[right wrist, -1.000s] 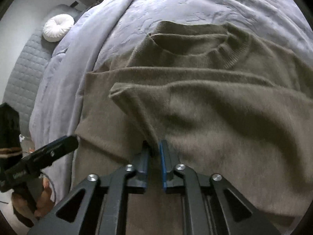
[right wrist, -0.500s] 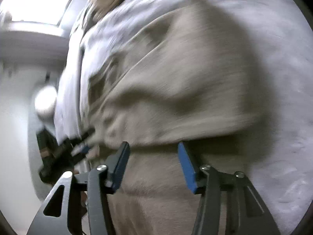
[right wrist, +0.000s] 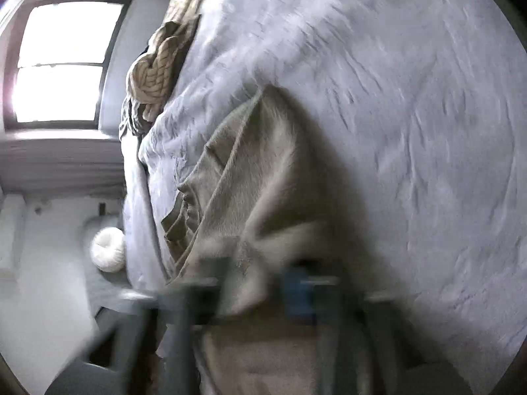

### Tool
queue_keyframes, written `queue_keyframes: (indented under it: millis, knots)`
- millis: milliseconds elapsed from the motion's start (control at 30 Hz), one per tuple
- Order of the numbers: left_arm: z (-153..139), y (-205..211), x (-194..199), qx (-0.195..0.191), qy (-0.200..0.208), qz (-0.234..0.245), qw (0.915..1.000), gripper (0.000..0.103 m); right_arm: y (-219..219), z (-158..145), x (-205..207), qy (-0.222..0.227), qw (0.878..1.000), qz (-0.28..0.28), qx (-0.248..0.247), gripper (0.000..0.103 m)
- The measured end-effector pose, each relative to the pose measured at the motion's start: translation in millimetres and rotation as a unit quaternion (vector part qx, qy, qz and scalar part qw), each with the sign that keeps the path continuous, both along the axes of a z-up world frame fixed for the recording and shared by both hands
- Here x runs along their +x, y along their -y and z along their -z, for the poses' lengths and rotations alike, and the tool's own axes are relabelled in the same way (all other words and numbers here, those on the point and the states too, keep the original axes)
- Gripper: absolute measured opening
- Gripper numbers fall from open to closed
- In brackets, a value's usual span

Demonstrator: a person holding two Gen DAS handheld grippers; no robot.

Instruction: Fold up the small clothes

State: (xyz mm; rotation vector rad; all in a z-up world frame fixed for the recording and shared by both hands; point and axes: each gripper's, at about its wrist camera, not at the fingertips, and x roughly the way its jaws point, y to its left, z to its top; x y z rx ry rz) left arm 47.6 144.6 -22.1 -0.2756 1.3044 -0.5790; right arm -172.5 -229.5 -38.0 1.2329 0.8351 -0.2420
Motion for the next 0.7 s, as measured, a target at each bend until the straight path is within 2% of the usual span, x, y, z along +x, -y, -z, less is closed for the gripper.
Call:
queue_keyframes:
  millis: [100,200,233,300,333,367,400,500,567,633,700]
  knots:
    - [0.0,-1.2,-2.6,-0.006,0.007,-0.004,0.9999,0.007,9.5,-7.5,-1.5,0.002,0.999,-0.02,-0.036,0.008]
    - [9.9,2.8,-10.8,0.014,0.012,0.006,0.9998,0.007,10.6,8.2,-0.7,-0.041,0.996,-0.057,-0.063,0.008]
    - [14.9,3.8,-13.1,0.023,0.008,0.006,0.9997,0.007,10.3,20.1,-3.6,-0.07,0.994,-0.07,-0.054,0.009]
    - [28.4,1.9,-20.8,0.036,-0.01,0.008,0.9993,0.007,8.2,29.3,-9.6,-0.085,0.992,-0.084,-0.025,0.011]
    - [32.8,-0.3,-24.9,0.04,-0.014,0.008,0.9991,0.007,6.7,27.1,-12.0,-0.096,0.991,-0.088,-0.025,0.015]
    - [35.0,-1.5,-27.8,0.041,-0.015,0.008,0.999,0.007,3.5,21.4,-14.6,-0.125,0.986,-0.098,-0.041,0.041]
    - [35.7,-2.5,-30.6,0.041,-0.014,0.009,0.999,0.007,0.0,14.2,-14.8,-0.133,0.984,-0.11,-0.053,0.05]
    - [35.2,-1.9,-31.2,0.043,-0.009,0.006,0.999,0.007,-11.3,-24.1,-13.0,-0.114,0.973,-0.154,-0.128,0.05]
    - [35.2,-0.8,-30.3,0.044,-0.007,0.003,0.999,0.007,-4.7,-45.2,-1.8,-0.095,0.966,-0.159,-0.178,0.051]
    - [34.6,0.7,-30.9,0.049,-0.002,0.004,0.9988,0.007,11.5,-46.3,9.7,-0.096,0.967,-0.142,-0.189,0.055]
    - [33.7,1.7,-32.3,0.053,0.002,0.006,0.9986,0.007,28.7,-33.8,26.7,-0.095,0.974,-0.121,-0.167,0.055]
